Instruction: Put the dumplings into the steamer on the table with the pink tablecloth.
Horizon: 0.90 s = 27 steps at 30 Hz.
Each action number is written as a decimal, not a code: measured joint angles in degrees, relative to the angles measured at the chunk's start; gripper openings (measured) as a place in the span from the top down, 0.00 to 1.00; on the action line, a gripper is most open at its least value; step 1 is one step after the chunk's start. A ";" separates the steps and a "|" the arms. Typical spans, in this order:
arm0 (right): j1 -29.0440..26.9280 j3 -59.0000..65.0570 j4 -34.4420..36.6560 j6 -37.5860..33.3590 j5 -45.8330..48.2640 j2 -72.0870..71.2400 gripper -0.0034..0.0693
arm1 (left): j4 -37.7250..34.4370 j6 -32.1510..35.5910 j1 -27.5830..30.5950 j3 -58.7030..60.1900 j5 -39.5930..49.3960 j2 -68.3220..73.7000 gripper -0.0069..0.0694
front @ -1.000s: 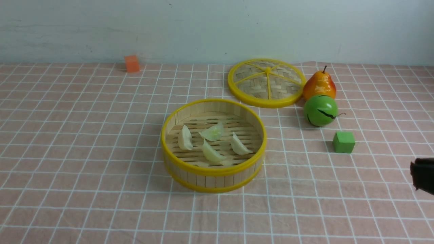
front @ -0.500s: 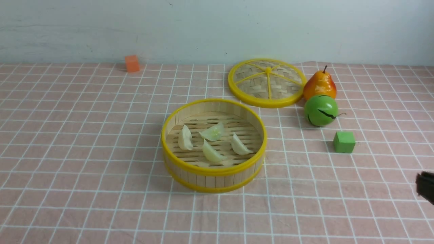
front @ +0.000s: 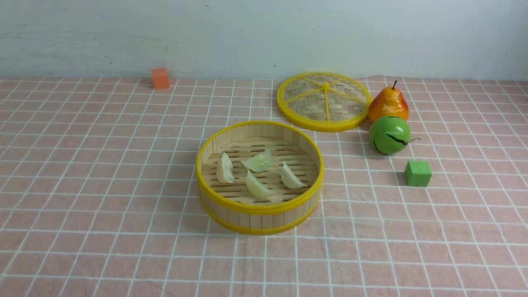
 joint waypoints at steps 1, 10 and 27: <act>-0.57 -0.01 0.00 0.00 1.04 0.00 0.98 | 0.00 0.00 0.00 0.00 0.04 0.00 0.79; -0.90 -0.58 2.22 0.00 4.55 -0.05 0.98 | 0.00 0.00 0.00 0.00 0.38 0.00 0.79; -0.90 -0.62 2.84 0.00 4.62 -0.05 0.97 | 0.00 0.00 0.00 0.00 0.38 0.00 0.77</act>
